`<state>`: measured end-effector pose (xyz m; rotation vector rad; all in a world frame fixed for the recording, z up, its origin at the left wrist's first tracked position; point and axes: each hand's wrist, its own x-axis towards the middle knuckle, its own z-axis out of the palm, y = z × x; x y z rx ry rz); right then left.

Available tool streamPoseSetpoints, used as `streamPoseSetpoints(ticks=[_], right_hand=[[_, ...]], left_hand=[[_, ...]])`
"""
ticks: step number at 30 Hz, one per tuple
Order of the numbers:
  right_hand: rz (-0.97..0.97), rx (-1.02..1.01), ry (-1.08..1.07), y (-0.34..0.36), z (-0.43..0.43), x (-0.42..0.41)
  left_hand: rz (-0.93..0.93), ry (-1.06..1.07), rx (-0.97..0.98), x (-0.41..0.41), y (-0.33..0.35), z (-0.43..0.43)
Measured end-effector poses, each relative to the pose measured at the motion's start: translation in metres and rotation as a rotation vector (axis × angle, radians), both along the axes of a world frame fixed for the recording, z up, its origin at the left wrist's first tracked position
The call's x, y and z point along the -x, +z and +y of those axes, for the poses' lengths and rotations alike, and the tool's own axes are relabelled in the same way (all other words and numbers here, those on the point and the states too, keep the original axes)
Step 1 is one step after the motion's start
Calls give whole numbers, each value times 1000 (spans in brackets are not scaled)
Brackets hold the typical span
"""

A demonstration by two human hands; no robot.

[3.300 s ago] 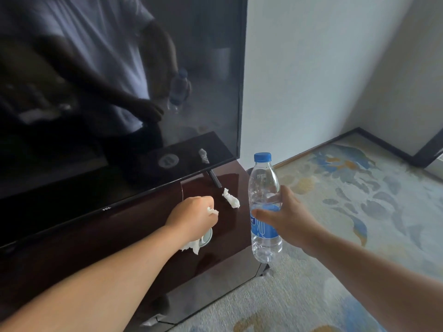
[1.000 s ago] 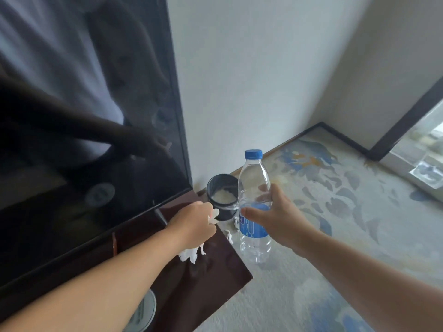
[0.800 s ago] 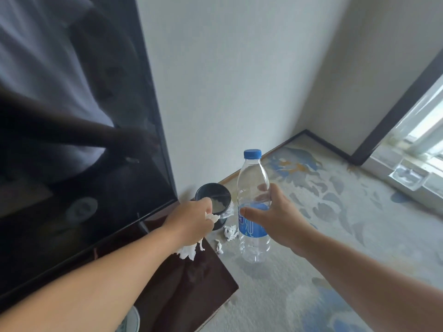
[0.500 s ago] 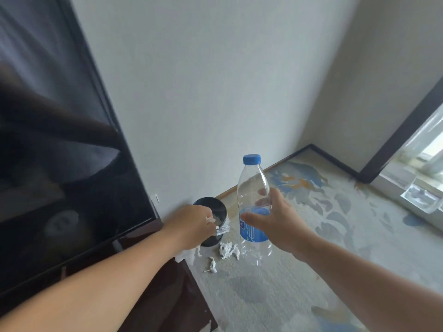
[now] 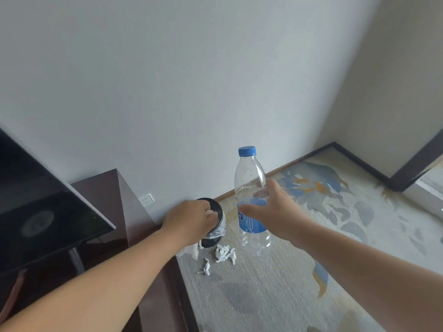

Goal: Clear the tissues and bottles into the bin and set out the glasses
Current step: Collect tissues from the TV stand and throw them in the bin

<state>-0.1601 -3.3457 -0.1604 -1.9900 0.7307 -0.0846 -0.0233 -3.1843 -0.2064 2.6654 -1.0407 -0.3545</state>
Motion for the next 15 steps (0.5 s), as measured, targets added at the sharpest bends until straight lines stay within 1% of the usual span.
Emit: streamPoseSetpoints(ticks=[4, 15], right_hand=[[34, 9, 60, -12, -12, -30], [65, -5, 149, -22, -51, -131]], left_hand=[[127, 75, 65, -17, 2, -10], [261, 184, 136, -113, -14, -56]])
